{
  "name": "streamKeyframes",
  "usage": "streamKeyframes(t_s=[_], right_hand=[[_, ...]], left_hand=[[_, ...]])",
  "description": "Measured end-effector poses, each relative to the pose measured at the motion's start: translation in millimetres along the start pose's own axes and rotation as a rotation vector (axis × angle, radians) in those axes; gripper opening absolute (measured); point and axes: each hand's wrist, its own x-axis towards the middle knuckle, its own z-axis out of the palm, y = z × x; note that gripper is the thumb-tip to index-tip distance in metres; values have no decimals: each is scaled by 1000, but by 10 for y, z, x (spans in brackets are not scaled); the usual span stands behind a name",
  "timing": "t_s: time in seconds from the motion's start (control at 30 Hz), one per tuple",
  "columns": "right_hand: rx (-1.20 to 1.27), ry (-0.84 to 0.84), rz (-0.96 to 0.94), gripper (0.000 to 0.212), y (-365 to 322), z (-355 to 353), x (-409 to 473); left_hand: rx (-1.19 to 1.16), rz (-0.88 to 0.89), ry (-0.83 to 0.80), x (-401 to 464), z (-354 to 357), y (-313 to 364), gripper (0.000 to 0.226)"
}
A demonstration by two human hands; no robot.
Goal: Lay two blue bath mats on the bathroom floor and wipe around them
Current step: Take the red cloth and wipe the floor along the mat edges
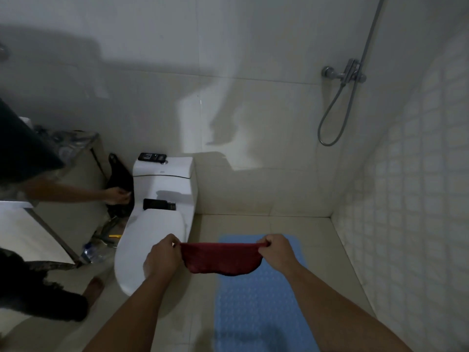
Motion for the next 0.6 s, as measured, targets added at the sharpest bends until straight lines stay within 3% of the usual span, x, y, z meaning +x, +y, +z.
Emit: streamKeyframes(t_s=[0.13,0.2,0.27,0.37,0.5,0.6], right_hand=[[224,-86,-60,45,-404,-7,6],[295,-238,-50,51,-619,-43,-14],[341,-397,-67,50,-817,-66,-45],[398,-433,-118,44,-1041,-98,-59],[483,-237,-196,22,-1114,-172,-27],[538,-179,-163,41,-990,-291,43]], left_hand=[[-629,-239,-12,51,-48,127,11],[-874,-254,-14,20,-165,302,4],[-1037,-222,-77,10,-234,497,13],[-1048,-110,-280,14,-271,724,31],[-988,-58,-470,-18,-299,987,27],[-962,-5,-534,-23,-297,1116,17]])
